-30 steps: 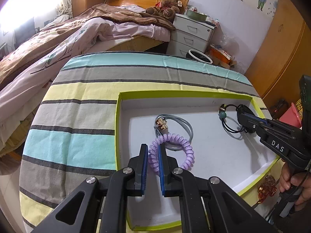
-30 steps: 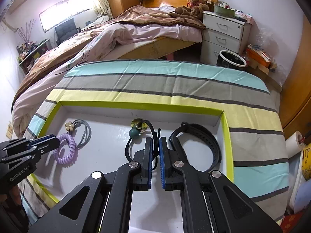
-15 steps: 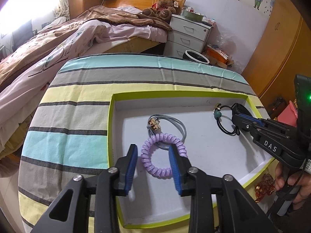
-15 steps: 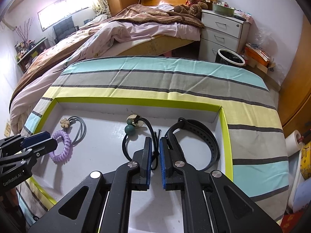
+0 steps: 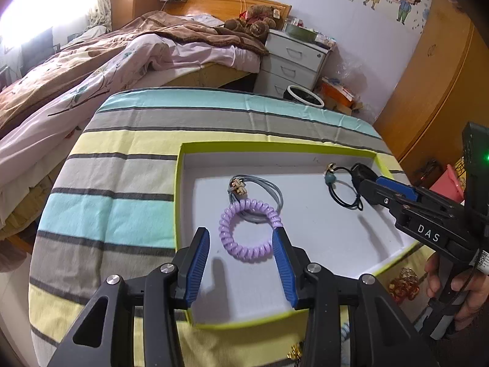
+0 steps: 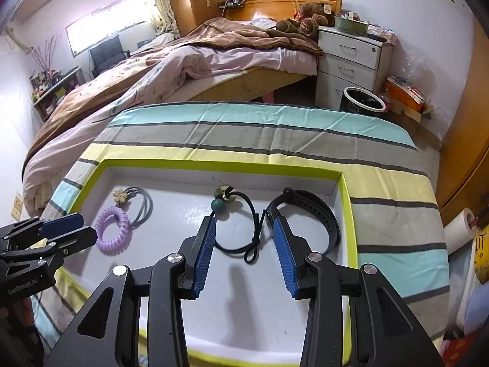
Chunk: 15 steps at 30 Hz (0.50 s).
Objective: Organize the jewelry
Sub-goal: 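Open both grippers to drop the items in the box and withdraw, then grasp the red beaded ornament with the right gripper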
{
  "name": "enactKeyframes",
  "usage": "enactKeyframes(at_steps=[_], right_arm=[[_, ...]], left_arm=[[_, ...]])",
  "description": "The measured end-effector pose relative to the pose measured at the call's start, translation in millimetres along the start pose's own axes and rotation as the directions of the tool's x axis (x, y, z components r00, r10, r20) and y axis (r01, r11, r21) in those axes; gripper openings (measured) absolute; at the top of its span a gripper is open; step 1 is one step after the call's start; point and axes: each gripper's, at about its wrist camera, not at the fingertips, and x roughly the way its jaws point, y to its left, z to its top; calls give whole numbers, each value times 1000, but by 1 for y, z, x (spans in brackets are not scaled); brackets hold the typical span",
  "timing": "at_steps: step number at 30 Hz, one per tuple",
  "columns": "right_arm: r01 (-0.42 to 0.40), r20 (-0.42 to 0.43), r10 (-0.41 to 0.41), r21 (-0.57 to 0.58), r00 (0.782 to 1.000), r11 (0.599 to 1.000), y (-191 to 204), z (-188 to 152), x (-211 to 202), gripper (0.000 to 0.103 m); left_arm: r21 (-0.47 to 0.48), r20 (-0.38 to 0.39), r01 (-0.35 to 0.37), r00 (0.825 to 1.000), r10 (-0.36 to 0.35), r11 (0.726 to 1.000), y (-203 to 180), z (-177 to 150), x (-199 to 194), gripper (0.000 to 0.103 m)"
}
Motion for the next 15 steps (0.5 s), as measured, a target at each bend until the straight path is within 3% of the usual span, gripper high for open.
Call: enactKeyframes(at_steps=[15], right_arm=[[-34, 102, 29, 39, 994, 999, -12, -39, -68, 41]], left_arm=[[-24, 69, 42, 997, -40, 999, -1, -49, -56, 48]])
